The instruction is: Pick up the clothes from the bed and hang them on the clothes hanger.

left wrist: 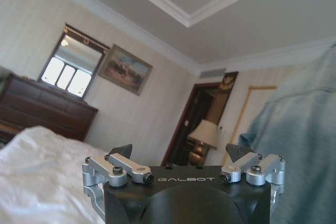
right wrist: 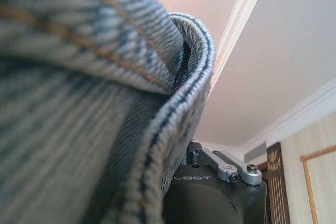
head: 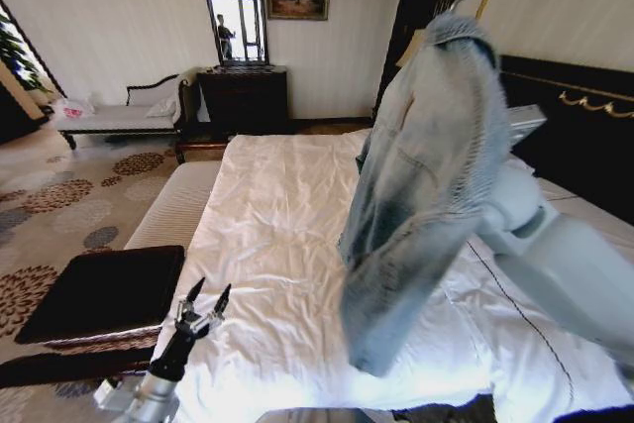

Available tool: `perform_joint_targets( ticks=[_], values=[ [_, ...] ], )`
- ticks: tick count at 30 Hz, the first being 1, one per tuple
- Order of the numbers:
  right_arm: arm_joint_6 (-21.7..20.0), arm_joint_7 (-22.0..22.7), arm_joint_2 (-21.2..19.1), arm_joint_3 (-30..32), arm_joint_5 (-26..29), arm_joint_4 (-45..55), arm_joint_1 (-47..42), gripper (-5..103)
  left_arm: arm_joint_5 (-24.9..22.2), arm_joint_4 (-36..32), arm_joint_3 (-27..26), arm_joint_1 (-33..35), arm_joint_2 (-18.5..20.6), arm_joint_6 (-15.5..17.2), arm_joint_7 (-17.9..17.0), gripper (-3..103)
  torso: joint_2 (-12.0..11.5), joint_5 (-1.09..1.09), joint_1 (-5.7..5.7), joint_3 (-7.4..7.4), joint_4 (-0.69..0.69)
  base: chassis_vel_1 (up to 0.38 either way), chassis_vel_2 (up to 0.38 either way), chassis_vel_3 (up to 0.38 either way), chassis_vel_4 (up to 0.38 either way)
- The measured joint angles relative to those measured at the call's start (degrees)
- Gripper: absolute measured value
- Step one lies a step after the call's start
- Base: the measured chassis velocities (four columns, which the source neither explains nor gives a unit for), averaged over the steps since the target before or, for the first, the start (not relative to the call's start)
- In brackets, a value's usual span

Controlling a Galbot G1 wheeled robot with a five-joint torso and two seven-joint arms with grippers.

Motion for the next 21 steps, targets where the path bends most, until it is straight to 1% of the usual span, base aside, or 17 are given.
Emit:
perform_joint_targets(
  ticks=[1,2,3,4,5,6,8,9,12,15,16,18,19,21],
  values=[
    [0.14,0.02,-0.89,1.15,0.93,0.83,-0.94,18,-0.16,-1.17,-0.07,-0.22,0.51,-0.01,-1.55,100,0.00,-0.01,0.00,0.00,0.00,0.000,0.000,0.000,0.000],
    [0.13,0.05,-1.32,1.66,1.54,1.26,-1.54,18,-0.18,-1.87,-0.17,-0.29,0.81,-0.01,-2.38,100,0.00,-0.01,0.00,0.00,0.00,0.000,0.000,0.000,0.000],
    [-0.28,0.11,-2.19,3.17,3.12,2.27,-3.53,18,-0.23,-3.72,-0.54,-0.26,1.62,-0.03,-4.29,100,0.00,-0.01,0.00,0.00,0.02,0.000,0.000,0.000,0.000],
    [-0.76,0.09,-2.68,4.48,3.79,2.93,-5.41,18,-0.24,-5.13,-0.89,-0.12,2.35,-0.02,-5.27,100,0.00,0.00,0.00,0.00,0.01,0.000,0.000,0.000,0.000],
    [-0.76,0.09,-2.68,4.48,3.79,2.93,-5.41,18,-0.24,-5.13,-0.89,-0.12,2.35,-0.02,-5.27,100,0.00,0.00,0.00,0.00,0.01,0.000,0.000,0.000,0.000],
    [-1.53,-0.20,-3.18,6.65,4.24,3.63,-8.29,18,-0.21,-6.50,-1.32,0.18,3.20,0.08,-6.13,100,0.00,0.02,0.00,0.00,0.01,0.000,0.000,0.000,0.000],
    [-2.10,-0.96,-3.48,9.70,4.32,4.56,-11.67,18,-0.16,-7.97,-1.84,0.59,3.81,0.44,-6.56,100,0.00,0.02,0.00,0.00,0.00,0.000,0.000,0.000,0.000],
    [-2.10,-0.96,-3.48,9.70,4.32,4.56,-11.67,18,-0.16,-7.97,-1.84,0.59,3.81,0.44,-6.56,100,0.00,0.02,0.00,0.00,0.00,0.000,0.000,0.000,0.000],
    [-2.32,-1.83,-3.58,14.50,3.13,6.23,-16.64,18,0.53,-9.02,-2.39,1.11,3.30,0.82,-6.94,100,0.00,0.00,0.00,0.00,0.00,0.000,0.000,0.000,0.000],
    [-2.38,-2.27,-3.50,16.71,2.10,7.14,-19.79,18,0.94,-9.25,-2.48,1.49,2.84,0.91,-7.51,100,0.00,-0.01,0.00,0.00,0.03,0.000,0.000,0.000,0.000],
    [-2.45,-2.53,-3.39,17.90,1.52,7.61,-21.69,18,1.37,-9.42,-2.51,1.63,2.78,0.94,-8.13,100,0.00,-0.01,0.00,0.00,0.03,0.000,0.000,0.000,0.000],
    [-2.49,-3.00,-2.88,20.29,0.08,8.61,-26.04,18,2.30,-9.99,-2.54,1.73,3.03,1.19,-10.62,100,0.00,0.01,0.00,0.00,0.00,0.000,0.000,0.000,0.000],
    [-2.49,-3.00,-2.88,20.29,0.08,8.61,-26.04,18,2.30,-9.99,-2.54,1.73,3.03,1.19,-10.62,100,0.00,0.01,0.00,0.00,0.00,0.000,0.000,0.000,0.000],
    [-2.53,-3.17,-2.31,22.05,-0.84,9.51,-29.30,18,2.69,-10.49,-2.67,1.46,3.67,1.69,-12.77,100,0.00,0.01,-0.01,0.00,0.00,0.000,0.000,0.000,0.000]
  ],
)
